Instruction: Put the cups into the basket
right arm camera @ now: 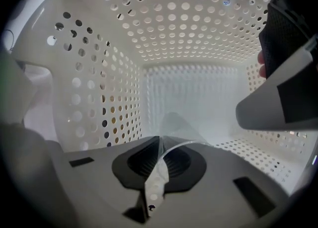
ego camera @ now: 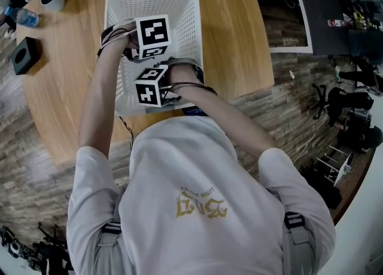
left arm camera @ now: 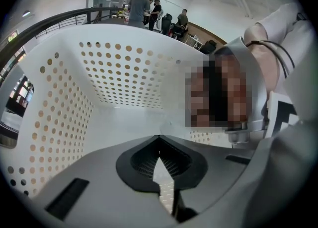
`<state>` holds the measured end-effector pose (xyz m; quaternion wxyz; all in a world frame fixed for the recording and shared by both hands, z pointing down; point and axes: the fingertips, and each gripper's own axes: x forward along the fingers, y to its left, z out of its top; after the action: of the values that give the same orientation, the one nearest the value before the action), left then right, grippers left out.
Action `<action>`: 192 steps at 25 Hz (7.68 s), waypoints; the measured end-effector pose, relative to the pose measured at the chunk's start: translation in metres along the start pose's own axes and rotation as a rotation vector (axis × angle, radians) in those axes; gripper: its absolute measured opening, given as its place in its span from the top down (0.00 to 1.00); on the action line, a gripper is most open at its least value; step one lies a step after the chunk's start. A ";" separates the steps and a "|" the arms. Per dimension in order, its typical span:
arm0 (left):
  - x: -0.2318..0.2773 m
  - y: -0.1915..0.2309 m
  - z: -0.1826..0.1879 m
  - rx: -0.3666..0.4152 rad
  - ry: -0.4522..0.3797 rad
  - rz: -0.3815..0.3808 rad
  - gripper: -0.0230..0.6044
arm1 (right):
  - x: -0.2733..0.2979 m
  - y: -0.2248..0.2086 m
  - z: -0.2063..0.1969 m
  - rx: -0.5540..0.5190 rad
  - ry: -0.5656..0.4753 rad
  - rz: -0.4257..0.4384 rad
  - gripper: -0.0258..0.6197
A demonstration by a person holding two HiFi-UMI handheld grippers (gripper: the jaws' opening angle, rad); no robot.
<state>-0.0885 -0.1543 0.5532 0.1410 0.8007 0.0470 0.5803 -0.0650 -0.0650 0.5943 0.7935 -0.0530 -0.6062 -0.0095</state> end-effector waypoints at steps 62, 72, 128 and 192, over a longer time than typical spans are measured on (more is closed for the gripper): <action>-0.012 -0.005 -0.007 -0.039 -0.018 0.002 0.95 | -0.022 0.012 0.000 0.073 -0.129 0.076 0.86; -0.012 -0.005 -0.009 -0.038 -0.007 0.006 0.95 | -0.028 0.014 0.000 0.091 -0.156 0.102 0.86; -0.041 -0.023 0.000 -0.099 -0.015 0.185 0.95 | -0.100 0.009 0.010 0.182 -0.617 0.143 0.91; -0.204 -0.076 -0.009 -0.528 -1.065 1.093 0.95 | -0.187 -0.044 -0.032 0.460 -1.374 -0.119 0.94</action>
<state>-0.1564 -0.1291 0.3474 0.0252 0.8198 -0.5634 0.0996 -0.0872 -0.1208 0.4086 0.2230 0.1542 -0.9562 0.1103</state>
